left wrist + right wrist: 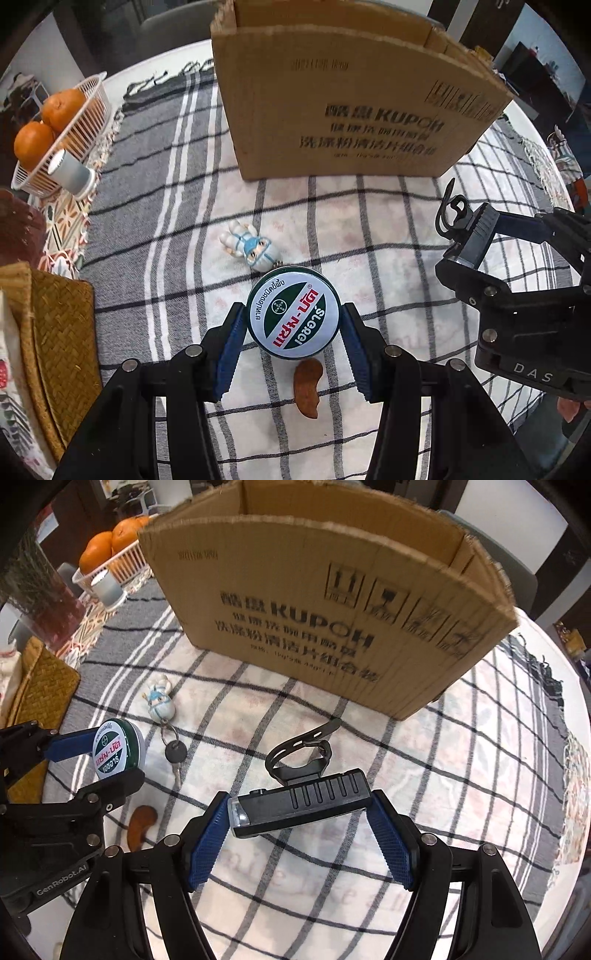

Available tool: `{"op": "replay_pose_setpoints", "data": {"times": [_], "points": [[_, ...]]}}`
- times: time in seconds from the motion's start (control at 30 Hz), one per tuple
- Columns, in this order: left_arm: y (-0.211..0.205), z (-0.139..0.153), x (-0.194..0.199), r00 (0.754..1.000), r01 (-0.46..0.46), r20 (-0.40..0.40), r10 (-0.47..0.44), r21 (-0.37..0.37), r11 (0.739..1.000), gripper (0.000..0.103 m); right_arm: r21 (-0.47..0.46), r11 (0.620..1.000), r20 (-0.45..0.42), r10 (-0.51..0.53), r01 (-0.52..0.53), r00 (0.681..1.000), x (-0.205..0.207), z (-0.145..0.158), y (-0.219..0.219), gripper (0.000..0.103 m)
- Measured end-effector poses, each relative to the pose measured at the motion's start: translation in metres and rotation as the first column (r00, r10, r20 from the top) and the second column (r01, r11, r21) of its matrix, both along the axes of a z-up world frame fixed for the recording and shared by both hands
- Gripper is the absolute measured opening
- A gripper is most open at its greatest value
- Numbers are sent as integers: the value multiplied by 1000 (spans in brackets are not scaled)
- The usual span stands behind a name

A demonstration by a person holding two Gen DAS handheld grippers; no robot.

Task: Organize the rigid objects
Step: 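Lift the tin and flashlight and carry both over the box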

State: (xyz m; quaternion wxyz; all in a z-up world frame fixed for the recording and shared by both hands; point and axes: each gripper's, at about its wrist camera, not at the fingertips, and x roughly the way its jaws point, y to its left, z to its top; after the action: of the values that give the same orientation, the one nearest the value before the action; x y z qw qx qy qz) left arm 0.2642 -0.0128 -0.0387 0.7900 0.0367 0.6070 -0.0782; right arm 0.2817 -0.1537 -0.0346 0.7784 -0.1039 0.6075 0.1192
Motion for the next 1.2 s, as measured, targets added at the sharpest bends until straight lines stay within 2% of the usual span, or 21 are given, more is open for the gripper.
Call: {"op": "replay_pose_setpoints", "data": {"times": [0.8,1.2], "points": [[5,70,4,983,21,182,-16,-26,999,51,35,997,182,-78,73,980,1,74,-2,75],[2,103,13,966,40,258,-30,-34,999,51,108,987,227,-140,118,964,9,98,-9,75]]}}
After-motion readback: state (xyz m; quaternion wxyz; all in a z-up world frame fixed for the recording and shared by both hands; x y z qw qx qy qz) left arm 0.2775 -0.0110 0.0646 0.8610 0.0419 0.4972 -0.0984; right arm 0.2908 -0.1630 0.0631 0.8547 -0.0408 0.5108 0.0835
